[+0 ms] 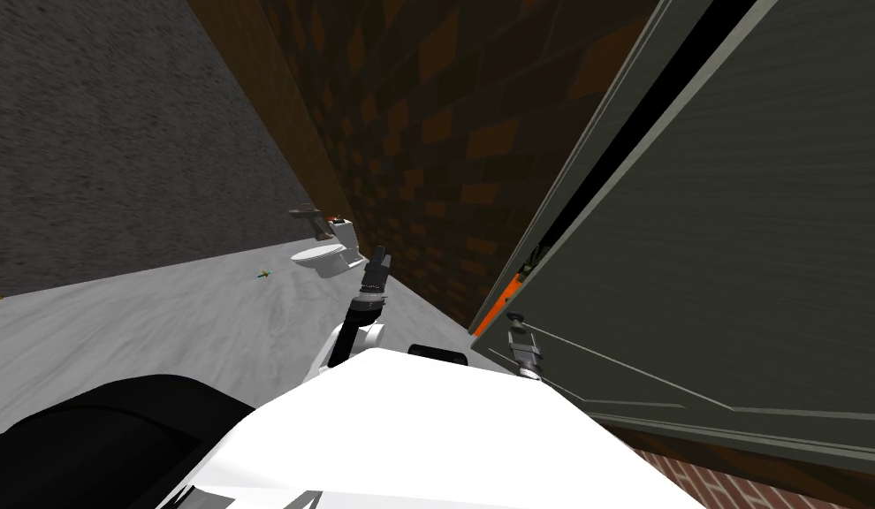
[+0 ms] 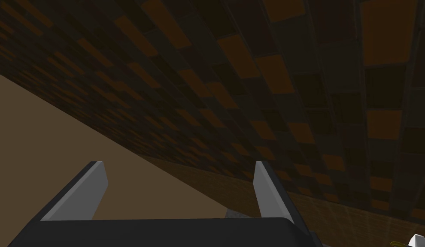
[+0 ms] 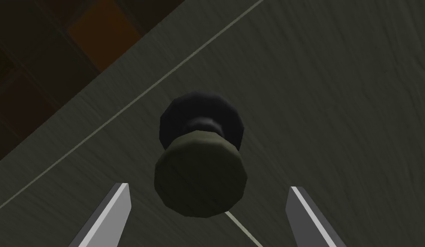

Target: Pull the door open

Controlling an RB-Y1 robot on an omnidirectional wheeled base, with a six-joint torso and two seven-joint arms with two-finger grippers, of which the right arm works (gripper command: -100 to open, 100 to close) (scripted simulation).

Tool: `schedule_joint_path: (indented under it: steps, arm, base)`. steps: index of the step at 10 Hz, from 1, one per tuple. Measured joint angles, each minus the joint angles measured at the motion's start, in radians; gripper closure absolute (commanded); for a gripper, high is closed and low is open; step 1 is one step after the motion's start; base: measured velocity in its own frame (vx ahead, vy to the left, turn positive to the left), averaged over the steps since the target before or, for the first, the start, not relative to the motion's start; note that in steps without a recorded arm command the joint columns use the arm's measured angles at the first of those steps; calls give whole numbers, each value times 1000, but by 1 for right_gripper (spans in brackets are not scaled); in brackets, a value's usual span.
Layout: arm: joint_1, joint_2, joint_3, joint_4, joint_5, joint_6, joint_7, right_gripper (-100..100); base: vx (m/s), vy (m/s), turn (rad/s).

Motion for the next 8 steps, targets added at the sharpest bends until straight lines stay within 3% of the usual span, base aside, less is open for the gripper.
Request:
schedule_joint_path:
  steps: [8]
  arm:
    - [-20,9,50,-19,-92,9,-202,-100]
  base:
    - [-60,-5,22]
